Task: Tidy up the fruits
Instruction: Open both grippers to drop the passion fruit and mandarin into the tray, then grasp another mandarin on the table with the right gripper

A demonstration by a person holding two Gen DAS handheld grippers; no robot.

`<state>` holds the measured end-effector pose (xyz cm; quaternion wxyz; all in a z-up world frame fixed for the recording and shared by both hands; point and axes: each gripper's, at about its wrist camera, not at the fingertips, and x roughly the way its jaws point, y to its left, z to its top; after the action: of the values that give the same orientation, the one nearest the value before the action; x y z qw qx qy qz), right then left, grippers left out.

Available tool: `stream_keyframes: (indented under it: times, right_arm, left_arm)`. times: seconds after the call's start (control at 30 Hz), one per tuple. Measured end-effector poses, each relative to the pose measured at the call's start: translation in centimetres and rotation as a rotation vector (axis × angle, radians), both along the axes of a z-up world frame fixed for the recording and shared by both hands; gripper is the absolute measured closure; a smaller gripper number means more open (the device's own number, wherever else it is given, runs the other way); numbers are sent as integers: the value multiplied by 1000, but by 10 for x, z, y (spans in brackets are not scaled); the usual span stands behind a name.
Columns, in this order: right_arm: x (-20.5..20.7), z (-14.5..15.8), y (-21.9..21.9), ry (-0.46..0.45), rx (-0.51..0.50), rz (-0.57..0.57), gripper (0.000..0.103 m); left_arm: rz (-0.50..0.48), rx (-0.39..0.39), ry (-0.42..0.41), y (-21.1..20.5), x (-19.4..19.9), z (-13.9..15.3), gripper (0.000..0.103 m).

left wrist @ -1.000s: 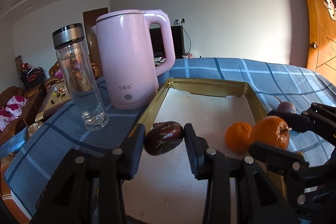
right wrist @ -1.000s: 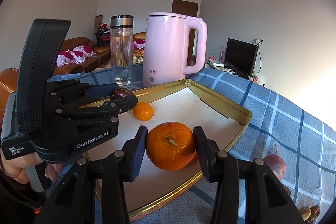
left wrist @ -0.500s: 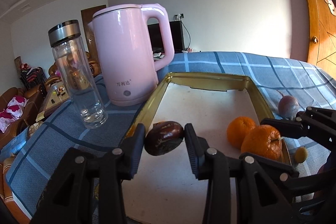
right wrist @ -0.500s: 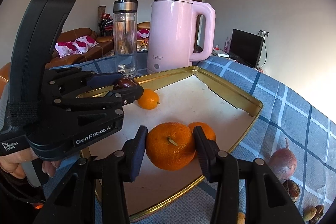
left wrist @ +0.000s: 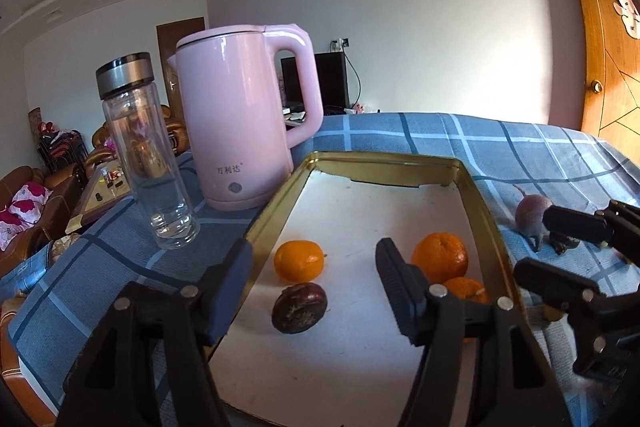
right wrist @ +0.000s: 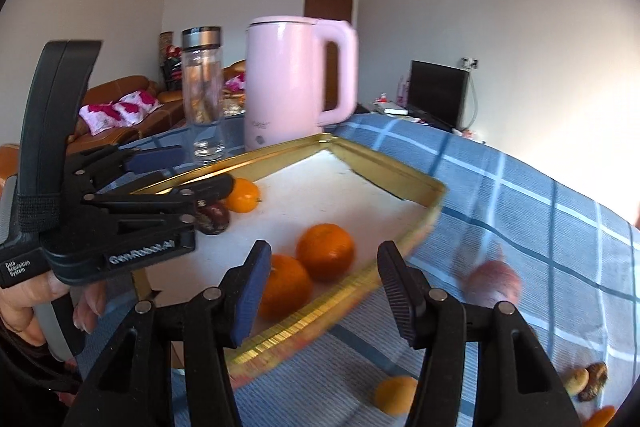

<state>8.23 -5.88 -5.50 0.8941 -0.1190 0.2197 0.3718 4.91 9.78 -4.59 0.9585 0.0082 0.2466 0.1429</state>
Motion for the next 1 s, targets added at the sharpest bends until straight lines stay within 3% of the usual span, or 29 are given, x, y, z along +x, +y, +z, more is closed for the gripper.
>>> stream_keyframes:
  times: [0.13, 0.27, 0.53, 0.63, 0.93, 1.0]
  right_arm:
    - [4, 4, -45, -10, 23, -117, 46]
    - [10, 3, -101, -20, 5, -291, 45]
    - [23, -1, -201, 53, -2, -549, 44]
    - [28, -8, -219, 111, -22, -563, 44]
    - [50, -34, -229, 311, -58, -535, 44]
    - [53, -38, -229, 343, -53, -516, 62]
  left_arm:
    - [-36, 13, -23, -20, -2, 6, 28]
    - [-97, 11, -28, -45, 0, 12, 27]
    - [-224, 56, -21, -104, 9, 18, 17]
    - [-268, 62, -22, -123, 13, 20, 10]
    - [-355, 67, 19, -165, 31, 19, 10]
    - [-376, 63, 28, -174, 34, 19, 10]
